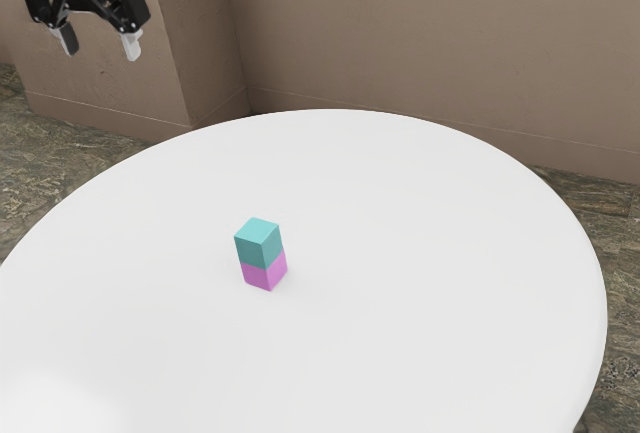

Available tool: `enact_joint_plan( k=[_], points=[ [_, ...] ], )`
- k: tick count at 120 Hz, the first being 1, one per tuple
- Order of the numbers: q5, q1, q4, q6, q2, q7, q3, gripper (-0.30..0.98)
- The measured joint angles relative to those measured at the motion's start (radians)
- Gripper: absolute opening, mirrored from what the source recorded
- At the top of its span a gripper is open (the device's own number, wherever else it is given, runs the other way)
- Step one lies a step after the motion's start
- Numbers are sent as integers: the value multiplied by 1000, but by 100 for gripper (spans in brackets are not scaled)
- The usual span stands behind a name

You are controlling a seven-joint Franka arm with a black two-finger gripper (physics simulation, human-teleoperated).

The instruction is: Pick up the blue block with one arm, and put the blue block on the table with one arm

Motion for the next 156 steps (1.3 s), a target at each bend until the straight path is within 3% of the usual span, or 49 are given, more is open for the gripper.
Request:
enact_joint_plan(
  k=[32, 67, 100, 156],
  points=[
    [27, -25, -84, 62, 119, -12, -34, 69],
    [57, -11, -360, 355, 184, -4, -24, 69],
    [58, -37, -495, 608, 199, 8, -26, 69],
    [38, -202, -553, 722, 265, 16, -21, 69]
  ],
)
